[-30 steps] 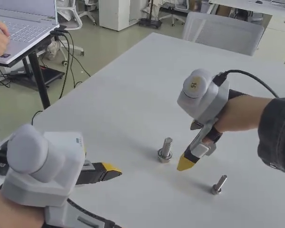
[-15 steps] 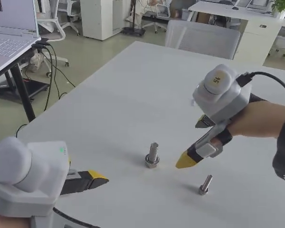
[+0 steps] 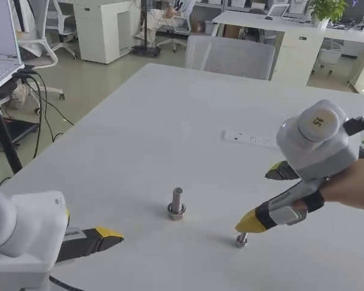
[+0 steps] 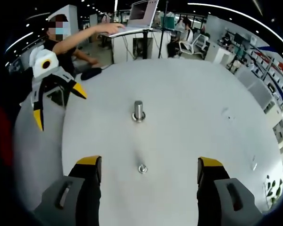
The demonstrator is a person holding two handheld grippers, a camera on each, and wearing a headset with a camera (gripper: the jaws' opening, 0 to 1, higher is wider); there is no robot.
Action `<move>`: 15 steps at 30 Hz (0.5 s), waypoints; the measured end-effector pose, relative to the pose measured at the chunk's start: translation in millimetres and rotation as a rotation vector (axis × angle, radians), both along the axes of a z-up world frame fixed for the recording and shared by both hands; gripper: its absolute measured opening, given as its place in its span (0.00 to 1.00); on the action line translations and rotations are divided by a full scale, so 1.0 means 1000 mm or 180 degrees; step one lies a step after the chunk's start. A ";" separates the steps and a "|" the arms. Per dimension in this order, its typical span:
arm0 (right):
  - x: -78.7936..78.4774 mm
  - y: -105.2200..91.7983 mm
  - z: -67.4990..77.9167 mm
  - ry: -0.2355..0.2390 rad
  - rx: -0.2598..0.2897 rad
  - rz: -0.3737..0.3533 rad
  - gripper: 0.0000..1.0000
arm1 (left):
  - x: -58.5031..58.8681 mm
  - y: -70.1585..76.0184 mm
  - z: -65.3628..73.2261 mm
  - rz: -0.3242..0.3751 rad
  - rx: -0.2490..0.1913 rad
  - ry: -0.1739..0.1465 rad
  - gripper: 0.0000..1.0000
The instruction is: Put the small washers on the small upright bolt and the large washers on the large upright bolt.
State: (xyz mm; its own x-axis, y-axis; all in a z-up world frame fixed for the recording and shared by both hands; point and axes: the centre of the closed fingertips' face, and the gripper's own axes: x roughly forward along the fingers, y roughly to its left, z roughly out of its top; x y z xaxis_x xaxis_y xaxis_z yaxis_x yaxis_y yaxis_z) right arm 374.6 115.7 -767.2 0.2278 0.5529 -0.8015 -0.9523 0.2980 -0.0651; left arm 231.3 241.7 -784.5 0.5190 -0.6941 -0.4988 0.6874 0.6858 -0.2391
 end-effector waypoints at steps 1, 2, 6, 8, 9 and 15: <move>-0.004 -0.003 0.001 -0.0017 0.0020 -0.0027 0.85 | 0.000 0.000 0.000 -0.0005 0.0000 -0.0001 0.87; -0.010 -0.006 0.001 -0.0022 0.0031 -0.0041 0.85 | -0.001 -0.001 0.000 -0.0013 -0.0002 0.0001 0.87; -0.030 -0.018 0.001 -0.0052 0.0083 -0.0121 0.85 | -0.003 -0.001 0.001 -0.0020 -0.0025 -0.0008 0.87; -0.038 -0.023 0.001 -0.0072 0.0130 -0.0172 0.85 | -0.005 -0.001 0.000 -0.0024 -0.0024 -0.0003 0.87; -0.041 -0.026 0.001 -0.0073 0.0140 -0.0193 0.85 | -0.005 -0.001 0.000 -0.0027 -0.0020 -0.0008 0.87; -0.058 -0.034 0.001 -0.0116 0.0324 -0.0333 0.84 | -0.010 -0.002 0.002 -0.0056 -0.0015 -0.0025 0.87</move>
State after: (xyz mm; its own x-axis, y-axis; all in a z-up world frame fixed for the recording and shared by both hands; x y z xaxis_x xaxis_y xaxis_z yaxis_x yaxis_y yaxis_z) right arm 316.6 81.8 -766.4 0.3164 0.6026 -0.7326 -0.9133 0.4022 -0.0636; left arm 221.8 240.2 -782.7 0.5106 -0.7055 -0.4915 0.7011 0.6725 -0.2370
